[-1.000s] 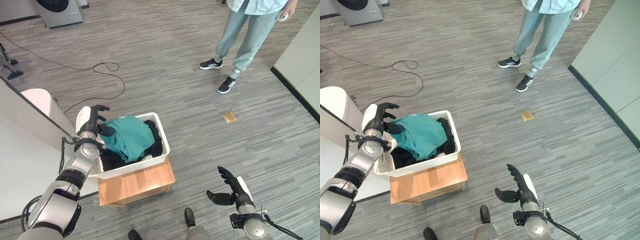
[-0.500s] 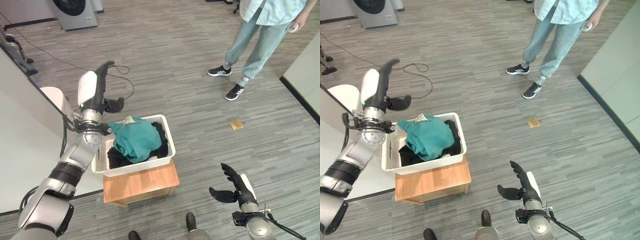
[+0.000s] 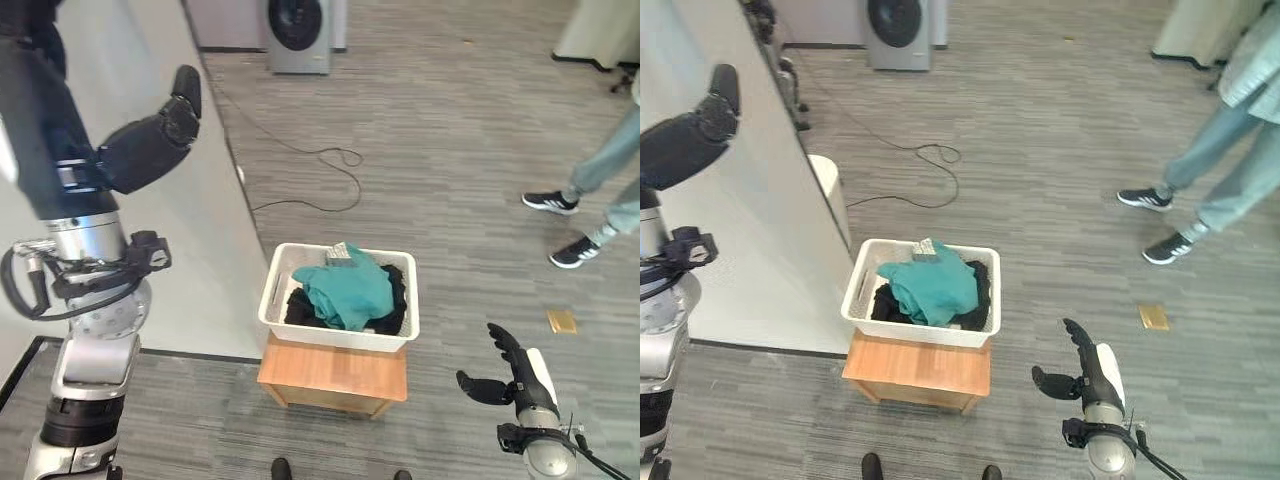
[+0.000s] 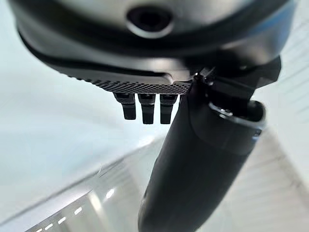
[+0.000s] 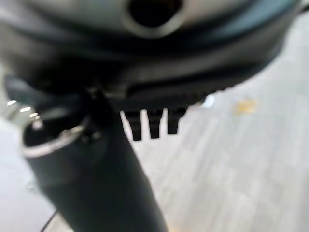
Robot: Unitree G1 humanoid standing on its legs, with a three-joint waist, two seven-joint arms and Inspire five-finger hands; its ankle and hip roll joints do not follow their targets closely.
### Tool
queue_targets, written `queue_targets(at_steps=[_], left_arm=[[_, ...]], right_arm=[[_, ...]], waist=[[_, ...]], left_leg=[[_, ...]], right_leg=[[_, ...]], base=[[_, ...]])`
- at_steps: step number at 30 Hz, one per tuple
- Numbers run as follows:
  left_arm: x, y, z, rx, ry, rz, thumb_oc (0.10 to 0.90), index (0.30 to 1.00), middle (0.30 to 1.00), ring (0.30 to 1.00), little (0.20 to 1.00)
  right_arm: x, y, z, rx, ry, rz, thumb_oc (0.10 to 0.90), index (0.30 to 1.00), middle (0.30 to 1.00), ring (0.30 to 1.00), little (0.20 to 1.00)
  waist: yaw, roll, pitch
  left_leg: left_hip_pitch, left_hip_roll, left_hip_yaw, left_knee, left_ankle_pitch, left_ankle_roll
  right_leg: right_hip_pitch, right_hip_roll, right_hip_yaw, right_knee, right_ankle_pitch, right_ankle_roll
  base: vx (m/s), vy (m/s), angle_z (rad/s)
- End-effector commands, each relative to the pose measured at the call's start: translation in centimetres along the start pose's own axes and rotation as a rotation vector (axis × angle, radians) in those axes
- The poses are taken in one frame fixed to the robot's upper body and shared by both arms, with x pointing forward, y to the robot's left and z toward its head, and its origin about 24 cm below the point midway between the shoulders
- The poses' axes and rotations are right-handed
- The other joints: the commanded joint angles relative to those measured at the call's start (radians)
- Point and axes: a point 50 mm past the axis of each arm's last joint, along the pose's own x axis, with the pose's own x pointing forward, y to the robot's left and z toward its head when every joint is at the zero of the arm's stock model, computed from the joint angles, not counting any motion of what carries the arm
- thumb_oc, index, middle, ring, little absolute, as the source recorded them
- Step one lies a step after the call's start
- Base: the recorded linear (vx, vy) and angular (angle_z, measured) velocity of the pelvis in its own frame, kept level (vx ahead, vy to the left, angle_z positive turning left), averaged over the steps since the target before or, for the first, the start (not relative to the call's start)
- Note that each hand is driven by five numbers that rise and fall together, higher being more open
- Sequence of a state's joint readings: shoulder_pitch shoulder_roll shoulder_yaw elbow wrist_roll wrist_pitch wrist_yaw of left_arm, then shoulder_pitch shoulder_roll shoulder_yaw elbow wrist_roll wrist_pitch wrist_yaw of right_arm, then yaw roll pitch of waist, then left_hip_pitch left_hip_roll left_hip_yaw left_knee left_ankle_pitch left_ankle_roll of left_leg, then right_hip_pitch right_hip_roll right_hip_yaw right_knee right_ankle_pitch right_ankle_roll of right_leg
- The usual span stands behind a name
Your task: Pick up bed clothes into laundry basket.
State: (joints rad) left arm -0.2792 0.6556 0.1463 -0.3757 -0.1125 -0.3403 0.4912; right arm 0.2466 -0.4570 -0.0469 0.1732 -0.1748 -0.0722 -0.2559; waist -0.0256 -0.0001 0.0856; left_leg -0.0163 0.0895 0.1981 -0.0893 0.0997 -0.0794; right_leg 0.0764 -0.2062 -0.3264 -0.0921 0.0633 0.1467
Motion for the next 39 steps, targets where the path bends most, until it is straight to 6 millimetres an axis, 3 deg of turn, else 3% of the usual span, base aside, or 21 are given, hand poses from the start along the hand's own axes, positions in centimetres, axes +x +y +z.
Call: queue_targets(at_steps=[1, 2, 6, 7, 9, 11, 16, 18, 19, 20, 21, 25, 26, 27, 28, 29, 31, 32, 33, 35, 39], left_arm=[[1.6, 0.3, 3.3, -0.141, -0.216, 0.041, 0.800, 0.900, 0.900, 0.900, 0.900], [1.2, -0.2, 3.9, -0.224, -0.229, 0.047, 0.800, 0.900, 0.900, 0.900, 0.900], [0.7, -0.6, 4.1, -0.317, -0.211, 0.050, 0.800, 0.900, 0.900, 0.900, 0.900], [0.7, -0.6, 4.1, -0.317, -0.210, 0.050, 0.800, 0.900, 0.900, 0.900, 0.900], [-0.5, 0.3, 3.3, -0.263, -0.138, 0.074, 0.800, 0.900, 0.900, 0.900, 0.900], [-1.3, 0.8, 2.8, -0.228, -0.091, 0.093, 0.800, 0.900, 0.900, 0.900, 0.900], [-5.1, 3.2, 0.4, -0.079, 0.133, 0.157, 0.800, 0.900, 0.900, 0.900, 0.900], [-6.9, 3.8, -0.6, -0.064, 0.234, 0.180, 0.800, 0.900, 0.900, 0.900, 0.900], [-7.6, 4.0, -1.1, -0.060, 0.276, 0.192, 0.800, 0.900, 0.900, 0.900, 0.900], [-8.3, 4.0, -1.6, -0.066, 0.319, 0.205, 0.800, 0.900, 0.900, 0.900, 0.900], [-9.5, 4.0, -2.3, -0.095, 0.392, 0.213, 0.800, 0.900, 0.900, 0.900, 0.900], [-10.5, 4.0, -3.1, -0.112, 0.452, 0.208, 0.800, 0.900, 0.900, 0.900, 0.900], [-10.6, 3.9, -3.3, -0.115, 0.460, 0.209, 0.800, 0.900, 0.900, 0.900, 0.900], [-10.6, 3.9, -3.3, -0.113, 0.460, 0.209, 0.800, 0.900, 0.900, 0.900, 0.900], [-10.7, 3.5, -4.0, -0.107, 0.488, 0.191, 0.800, 0.900, 0.900, 0.900, 0.900], [-10.7, 3.2, -4.3, -0.102, 0.500, 0.174, 0.800, 0.900, 0.900, 0.900, 0.900], [-10.7, 2.4, -4.8, -0.124, 0.519, 0.147, 0.800, 0.900, 0.900, 0.900, 0.900], [-10.7, 2.4, -4.8, -0.126, 0.521, 0.145, 0.800, 0.900, 0.900, 0.900, 0.900], [-11.0, 2.0, -5.0, -0.141, 0.543, 0.130, 0.800, 0.900, 0.900, 0.900, 0.900], [-11.5, 1.7, -5.1, -0.180, 0.581, 0.105, 0.800, 0.900, 0.900, 0.900, 0.900], [-11.8, 1.8, -5.3, -0.219, 0.619, 0.071, 0.800, 0.900, 0.900, 0.900, 0.900]], right_arm=[[2.8, -4.6, 7.8, -0.096, -0.341, -0.296, 0.800, 0.900, 0.900, 0.900, 0.900], [2.8, -5.8, 9.4, -0.094, -0.403, -0.377, 0.800, 0.900, 0.900, 0.900, 0.900], [2.1, -7.5, 11.1, -0.103, -0.482, -0.485, 0.800, 0.900, 0.900, 0.900, 0.900], [2.1, -7.5, 11.0, -0.104, -0.482, -0.485, 0.800, 0.900, 0.900, 0.900, 0.900], [1.5, -7.9, 14.0, -0.122, -0.621, -0.526, 0.800, 0.900, 0.900, 0.900, 0.900], [1.4, -7.8, 14.9, -0.130, -0.664, -0.527, 0.800, 0.900, 0.900, 0.900, 0.900], [-0.3, -7.9, 18.6, -0.122, -0.888, -0.533, 0.800, 0.900, 0.900, 0.900, 0.900], [-0.7, -7.9, 19.7, -0.101, -0.951, -0.533, 0.800, 0.900, 0.900, 0.900, 0.900], [-0.7, -8.0, 20.3, -0.078, -0.977, -0.543, 0.800, 0.900, 0.900, 0.900, 0.900], [-0.9, -8.1, 20.8, -0.050, -1.003, -0.539, 0.800, 0.900, 0.900, 0.900, 0.900], [-0.9, -7.7, 21.4, -0.010, -1.034, -0.522, 0.800, 0.900, 0.900, 0.900, 0.900], [-1.4, -6.8, 22.7, 0.082, -1.110, -0.475, 0.800, 0.900, 0.900, 0.900, 0.900], [-1.5, -6.8, 23.0, 0.104, -1.125, -0.478, 0.800, 0.900, 0.900, 0.900, 0.900], [-1.5, -6.7, 23.0, 0.105, -1.126, -0.477, 0.800, 0.900, 0.900, 0.900, 0.900], [-1.6, -6.7, 23.2, 0.123, -1.141, -0.491, 0.800, 0.900, 0.900, 0.900, 0.900], [-1.6, -6.9, 23.1, 0.126, -1.140, -0.509, 0.800, 0.900, 0.900, 0.900, 0.900], [-1.6, -7.4, 22.6, 0.138, -1.123, -0.546, 0.800, 0.900, 0.900, 0.900, 0.900], [-1.6, -7.4, 22.5, 0.138, -1.121, -0.548, 0.800, 0.900, 0.900, 0.900, 0.900], [-1.5, -7.7, 22.1, 0.146, -1.098, -0.566, 0.800, 0.900, 0.900, 0.900, 0.900], [-1.4, -8.2, 21.4, 0.148, -1.063, -0.578, 0.800, 0.900, 0.900, 0.900, 0.900], [-0.6, -7.3, 21.5, 0.196, -1.026, -0.506, 0.800, 0.900, 0.900, 0.900, 0.900]], waist=[[0.015, -0.003, -0.040], [0.011, 0.000, -0.031], [-0.006, 0.002, -0.032], [-0.007, 0.002, -0.032], [0.021, -0.007, -0.033], [0.037, -0.010, -0.030], [0.085, 0.003, 0.012], [0.094, 0.015, 0.046], [0.095, 0.015, 0.064], [0.083, 0.005, 0.080], [0.062, -0.016, 0.084], [0.031, -0.036, 0.060], [0.016, -0.041, 0.041], [0.011, -0.040, 0.043], [-0.017, -0.042, 0.006], [-0.033, -0.041, -0.006], [-0.073, -0.041, -0.025], [-0.078, -0.041, -0.027], [-0.096, -0.041, -0.029], [-0.126, -0.037, -0.040], [-0.113, -0.061, -0.006]], left_leg=[[0.050, -0.004, -0.062, 0.002, -0.123, 0.029], [0.038, -0.006, -0.100, 0.002, -0.111, 0.032], [0.001, -0.009, -0.196, 0.005, -0.073, 0.034], [0.001, -0.009, -0.197, 0.005, -0.073, 0.033], [-0.012, 0.002, -0.222, 0.012, -0.062, 0.022], [-0.016, 0.011, -0.223, 0.015, -0.048, 0.011], [-0.068, 0.059, -0.263, 0.051, 0.022, -0.046], [-0.114, 0.069, -0.276, 0.085, 0.048, -0.069], [-0.139, 0.070, -0.256, 0.114, 0.051, -0.062], [-0.142, 0.084, -0.193, 0.151, 0.030, -0.046], [-0.112, 0.115, -0.062, 0.244, -0.058, -0.020], [0.005, 0.167, 0.069, 0.460, -0.184, -0.017], [0.060, 0.184, 0.133, 0.476, -0.199, -0.023], [0.062, 0.187, 0.127, 0.478, -0.202, -0.025], [0.157, 0.223, 0.223, 0.492, -0.231, -0.048], [0.193, 0.246, 0.276, 0.481, -0.232, -0.059], [0.243, 0.292, 0.352, 0.412, -0.205, -0.078], [0.245, 0.291, 0.347, 0.399, -0.198, -0.080], [0.248, 0.308, 0.387, 0.339, -0.193, -0.077], [0.253, 0.271, 0.391, 0.208, -0.205, -0.064], [0.242, 0.180, 0.347, 0.111, -0.219, -0.016]], right_leg=[[0.027, -0.017, 0.000, 0.120, -0.109, 0.047], [0.017, 0.012, 0.070, 0.156, -0.145, 0.041], [0.022, 0.076, 0.302, 0.168, -0.200, 0.009], [0.023, 0.076, 0.302, 0.169, -0.201, 0.009], [0.062, 0.072, 0.298, 0.130, -0.216, -0.012], [0.073, 0.079, 0.280, 0.113, -0.218, -0.021], [0.145, 0.143, 0.236, 0.005, -0.216, -0.061], [0.153, 0.153, 0.208, 0.005, -0.231, -0.075], [0.150, 0.151, 0.193, 0.005, -0.228, -0.080], [0.140, 0.140, 0.167, 0.006, -0.220, -0.085], [0.111, 0.118, 0.110, 0.014, -0.210, -0.095], [0.052, 0.102, -0.028, 0.026, -0.191, -0.132], [0.032, 0.098, -0.085, 0.027, -0.185, -0.143], [0.037, 0.100, -0.090, 0.027, -0.188, -0.142], [0.013, 0.095, -0.176, 0.023, -0.198, -0.161], [0.003, 0.090, -0.230, 0.030, -0.200, -0.172], [-0.014, 0.068, -0.337, 0.063, -0.202, -0.184], [-0.014, 0.067, -0.346, 0.068, -0.205, -0.183], [-0.021, 0.049, -0.382, 0.085, -0.201, -0.184], [-0.044, 0.007, -0.419, 0.130, -0.179, -0.164], [-0.088, -0.107, -0.441, 0.266, -0.097, -0.090]], base=[[-0.09, -0.037, 0.32], [-0.16, -0.037, 0.50], [-0.10, -0.083, 0.92], [-0.16, -0.161, 1.08], [-0.15, -0.183, 0.76], [-0.10, -0.147, 0.18], [-0.19, -0.200, 0.21], [-0.28, -0.100, 0.57], [-0.39, -0.077, 0.52], [-0.53, -0.097, 0.85], [-0.53, -0.117, 1.27], [-0.33, -0.127, 1.80], [-0.15, -0.087, 1.61], [-0.20, -0.085, 1.61], [-0.18, -0.047, 1.49], [-0.28, -0.002, 1.90], [-0.21, 0.091, 2.19], [-0.21, 0.119, 2.43], [-0.17, 0.121, 2.01], [-0.19, 0.255, 1.95], [-0.13, 0.273, 1.28]])
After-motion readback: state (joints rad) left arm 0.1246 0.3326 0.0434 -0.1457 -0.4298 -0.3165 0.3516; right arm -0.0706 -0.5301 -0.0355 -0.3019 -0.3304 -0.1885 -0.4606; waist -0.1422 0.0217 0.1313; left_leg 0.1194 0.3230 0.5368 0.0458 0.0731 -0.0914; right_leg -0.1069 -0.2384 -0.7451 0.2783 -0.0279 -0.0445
